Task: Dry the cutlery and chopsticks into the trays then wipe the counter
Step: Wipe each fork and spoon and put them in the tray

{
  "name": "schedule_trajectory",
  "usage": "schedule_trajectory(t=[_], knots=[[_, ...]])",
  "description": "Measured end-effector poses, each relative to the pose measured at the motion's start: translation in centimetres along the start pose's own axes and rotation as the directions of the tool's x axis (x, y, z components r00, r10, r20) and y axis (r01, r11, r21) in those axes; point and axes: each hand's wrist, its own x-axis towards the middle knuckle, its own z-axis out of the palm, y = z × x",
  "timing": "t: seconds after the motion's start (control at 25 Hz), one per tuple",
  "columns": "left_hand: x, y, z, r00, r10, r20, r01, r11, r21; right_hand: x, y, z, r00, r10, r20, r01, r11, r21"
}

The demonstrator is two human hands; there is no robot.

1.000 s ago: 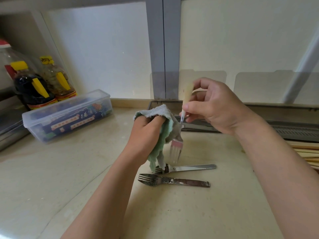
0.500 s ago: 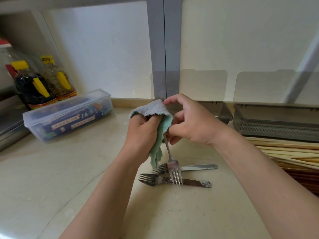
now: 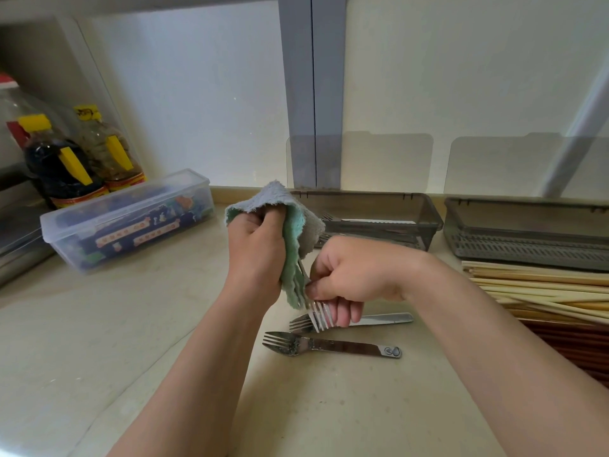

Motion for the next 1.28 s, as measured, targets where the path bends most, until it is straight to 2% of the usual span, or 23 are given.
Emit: schedule_trajectory(t=[0.36,0.64,0.8,0.96,1.08,1.16,1.2,1.28], knots=[[0.1,0.2,-0.2,0.999,0.029,0.022,-0.028,0.999,-0.042,0.3,-0.6,1.1,0.998,-0.056,-0.038,0.060,0.992,0.115],[0.0,-0.2,-0.2,0.996,0.072,0.047,-0.076,0.994,0.082,0.8,-0.9,2.0,0.996,-0.065,-0.059,0.073,0.985,0.154],[-0.8,-0.4,0.3,0.994,0.024,0.109,-0.043,0.984,0.171,0.5,-0.5,0.3,0.978,-0.047,-0.202,0.100,0.960,0.260],[-0.9,-0.6,0.4,0.991,0.016,0.129,-0.042,0.979,0.200,0.6,-0.2,0.0,0.967,-0.029,-0.254,0.117,0.933,0.339],[-0.6,-0.6,0.2,0.986,-0.004,0.165,-0.032,0.976,0.216,0.0,0.1,-1.3,0.960,-0.028,-0.280,0.089,0.975,0.206],[-0.8,-0.3,0.0,0.971,-0.031,0.237,-0.031,0.967,0.254,-0.5,0.3,-2.8,0.913,-0.046,-0.406,0.088,0.992,0.086],[-0.9,-0.3,0.0,0.957,-0.051,0.285,-0.031,0.961,0.276,-0.6,0.4,-3.4,0.864,-0.051,-0.502,0.118,0.987,0.104],[-1.4,-0.2,-0.1,0.919,-0.099,0.381,-0.029,0.948,0.317,-0.6,0.6,-4.1,0.784,-0.015,-0.620,0.253,0.921,0.297]])
